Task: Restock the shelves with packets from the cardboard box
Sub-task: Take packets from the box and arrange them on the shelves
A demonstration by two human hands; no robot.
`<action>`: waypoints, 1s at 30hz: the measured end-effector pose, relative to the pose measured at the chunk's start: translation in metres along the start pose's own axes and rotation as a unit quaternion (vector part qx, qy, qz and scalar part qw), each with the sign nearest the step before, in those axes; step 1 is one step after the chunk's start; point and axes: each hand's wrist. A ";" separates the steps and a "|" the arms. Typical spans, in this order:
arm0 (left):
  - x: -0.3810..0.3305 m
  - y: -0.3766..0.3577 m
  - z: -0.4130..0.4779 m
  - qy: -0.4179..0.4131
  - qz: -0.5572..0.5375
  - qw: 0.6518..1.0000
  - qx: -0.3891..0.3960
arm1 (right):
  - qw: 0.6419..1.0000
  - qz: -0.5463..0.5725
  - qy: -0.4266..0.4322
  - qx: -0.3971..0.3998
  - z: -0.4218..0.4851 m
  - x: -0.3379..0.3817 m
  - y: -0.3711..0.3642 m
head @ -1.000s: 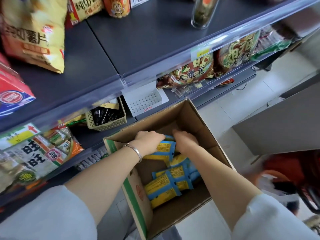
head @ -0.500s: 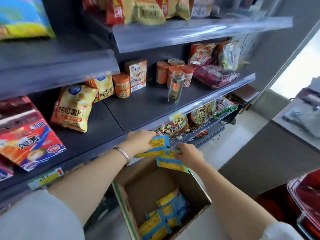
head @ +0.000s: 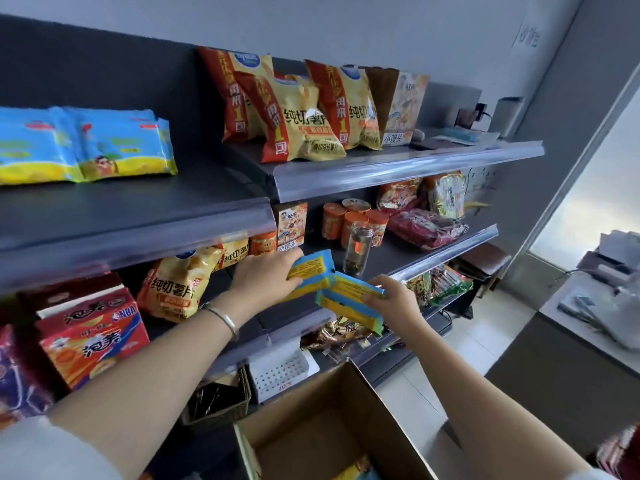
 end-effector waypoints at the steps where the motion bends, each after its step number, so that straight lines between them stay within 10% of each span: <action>1: 0.002 0.007 -0.002 0.007 0.000 1.000 -0.012 | 1.000 -0.002 0.009 -0.002 0.000 0.005 0.000; 18: 0.044 0.126 -0.093 0.102 0.127 0.956 -0.243 | 0.967 0.039 0.249 0.043 -0.011 0.119 -0.004; 30: 0.169 0.158 -0.122 0.255 0.186 0.938 -0.141 | 0.918 0.020 0.395 -0.030 -0.017 0.235 -0.033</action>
Point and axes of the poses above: each hand's wrist, its own z-axis towards the middle knuckle, its own y-axis out of the back of the hand, x = y × z, and after that the axes turned 8 degrees about x, right-handed
